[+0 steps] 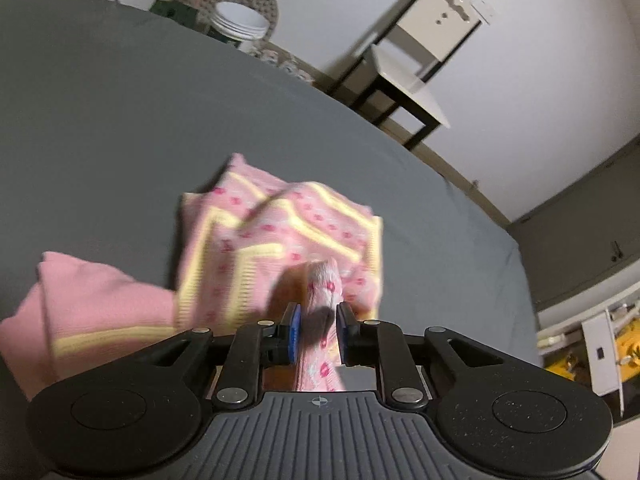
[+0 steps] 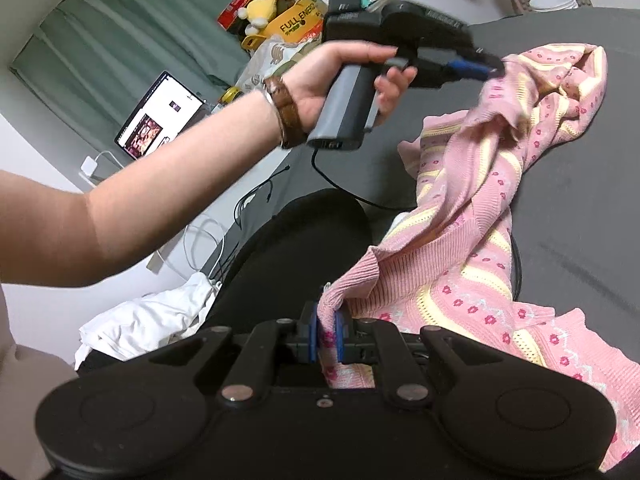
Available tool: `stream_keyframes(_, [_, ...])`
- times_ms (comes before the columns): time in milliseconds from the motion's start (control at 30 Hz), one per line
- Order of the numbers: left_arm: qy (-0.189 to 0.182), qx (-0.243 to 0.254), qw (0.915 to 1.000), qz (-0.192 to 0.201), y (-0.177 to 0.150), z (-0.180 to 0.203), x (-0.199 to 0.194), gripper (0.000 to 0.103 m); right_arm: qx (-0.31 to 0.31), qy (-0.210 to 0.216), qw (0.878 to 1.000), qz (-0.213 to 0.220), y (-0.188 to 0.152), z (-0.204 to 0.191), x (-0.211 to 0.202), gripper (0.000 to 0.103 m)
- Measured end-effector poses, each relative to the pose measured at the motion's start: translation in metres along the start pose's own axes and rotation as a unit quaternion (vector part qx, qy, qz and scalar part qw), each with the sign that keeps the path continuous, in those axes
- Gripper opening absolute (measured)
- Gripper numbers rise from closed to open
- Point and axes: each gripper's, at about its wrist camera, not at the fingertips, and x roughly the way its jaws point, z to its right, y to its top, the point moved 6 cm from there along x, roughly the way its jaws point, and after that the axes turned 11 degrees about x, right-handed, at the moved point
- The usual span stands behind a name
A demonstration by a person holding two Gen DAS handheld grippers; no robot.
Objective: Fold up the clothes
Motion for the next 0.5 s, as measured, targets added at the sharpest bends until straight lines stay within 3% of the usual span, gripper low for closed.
stream_keyframes(133, [0.027, 0.028, 0.9992, -0.004, 0.003, 0.017, 0.003, 0.073, -0.004, 0.0, 1.0, -0.005, -0.001, -0.001, 0.002, 0.012])
stream_keyframes(167, [0.031, 0.031, 0.999, 0.0, 0.004, 0.02, 0.003, 0.078, -0.004, 0.0, 1.0, -0.005, -0.002, -0.001, 0.002, 0.012])
stream_keyframes(300, [0.02, 0.049, 0.9985, -0.014, 0.002, 0.038, 0.002, 0.078, -0.006, 0.0, 1.0, -0.002, -0.002, -0.002, 0.001, 0.012])
stream_keyframes(367, [0.022, 0.089, 0.9951, -0.035, -0.003, 0.056, 0.008, 0.078, -0.007, 0.002, 1.0, -0.002, -0.002, -0.002, 0.001, 0.012])
stream_keyframes(433, [0.032, 0.144, 0.9876, -0.054, -0.01, 0.076, 0.014, 0.078, -0.012, 0.003, 1.0, -0.003, -0.002, -0.005, 0.003, 0.013])
stream_keyframes(500, [0.07, 0.22, 0.9708, -0.066, -0.02, 0.097, 0.022, 0.078, -0.022, 0.005, 1.0, -0.005, -0.002, -0.008, 0.003, 0.014])
